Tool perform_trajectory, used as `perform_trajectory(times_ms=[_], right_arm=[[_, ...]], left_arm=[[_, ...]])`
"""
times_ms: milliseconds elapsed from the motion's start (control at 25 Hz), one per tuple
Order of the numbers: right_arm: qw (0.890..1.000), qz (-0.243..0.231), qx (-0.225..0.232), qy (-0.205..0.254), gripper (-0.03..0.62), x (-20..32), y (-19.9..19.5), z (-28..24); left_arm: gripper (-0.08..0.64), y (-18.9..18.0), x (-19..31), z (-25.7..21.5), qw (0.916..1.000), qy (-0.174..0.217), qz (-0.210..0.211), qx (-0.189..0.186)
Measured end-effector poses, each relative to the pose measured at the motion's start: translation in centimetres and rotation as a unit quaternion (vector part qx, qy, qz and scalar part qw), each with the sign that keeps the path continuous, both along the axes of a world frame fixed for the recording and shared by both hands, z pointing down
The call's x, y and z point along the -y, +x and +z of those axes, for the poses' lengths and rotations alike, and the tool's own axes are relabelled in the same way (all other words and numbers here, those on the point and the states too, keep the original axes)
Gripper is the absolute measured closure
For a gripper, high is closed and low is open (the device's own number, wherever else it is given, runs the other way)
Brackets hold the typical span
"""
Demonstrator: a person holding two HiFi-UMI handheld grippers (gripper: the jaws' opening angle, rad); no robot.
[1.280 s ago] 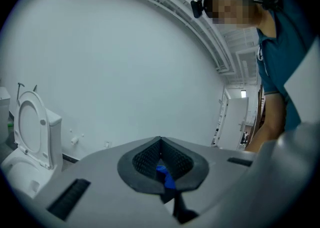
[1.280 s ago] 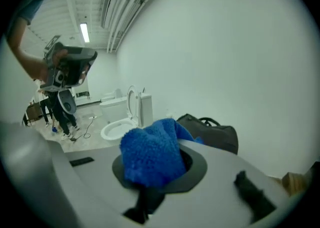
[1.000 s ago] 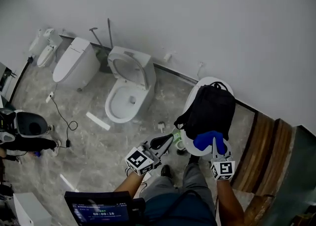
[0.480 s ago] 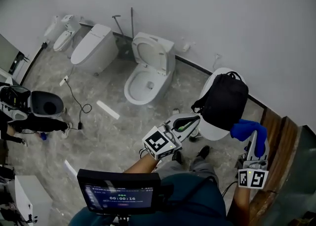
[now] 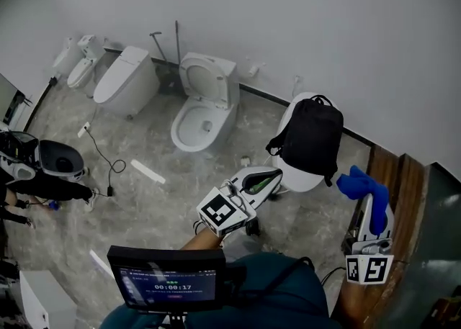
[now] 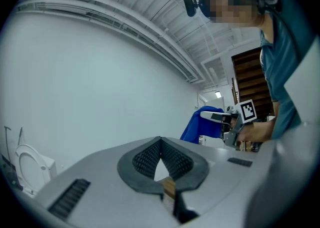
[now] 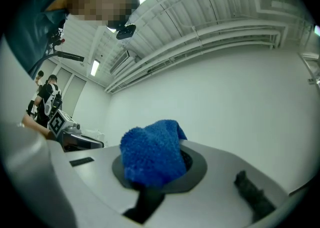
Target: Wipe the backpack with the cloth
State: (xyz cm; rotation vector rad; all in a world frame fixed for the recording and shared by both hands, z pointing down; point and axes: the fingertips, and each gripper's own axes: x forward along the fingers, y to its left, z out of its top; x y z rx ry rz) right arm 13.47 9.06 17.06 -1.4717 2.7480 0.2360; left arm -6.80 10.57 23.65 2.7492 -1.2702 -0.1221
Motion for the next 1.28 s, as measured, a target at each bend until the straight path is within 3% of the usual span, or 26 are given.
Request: perform_trajectory(times_ms=[400,720,1000,1280], right_arm=[[1.0,-0.016,-0.004,0.004,0.569,-16.8,5.6,0.0],[1.0,-0.013,-0.009,-0.018,0.569,-29.1,10.3,0.2],[0.999,-0.014,-0.018,-0.024,0.569,-35.2,10.6,-1.4],[0.999,-0.013,-0.011,-0.036,0.569,-39.3,8.3,-1.6]], left_arm=[[0.557,6.2,-15.8,-0.2,0.9998,0.014,-0.015,-0.003],[0.557,10.3,-29.6,-2.0,0.9991,0.022,-0.029,0.023],[0.557,9.4,-36.2,-4.8,0.9983,0.026,-0.048,0.02],[0.557,7.3,-40.1,-5.4,0.9988,0.02,-0.042,0.018]])
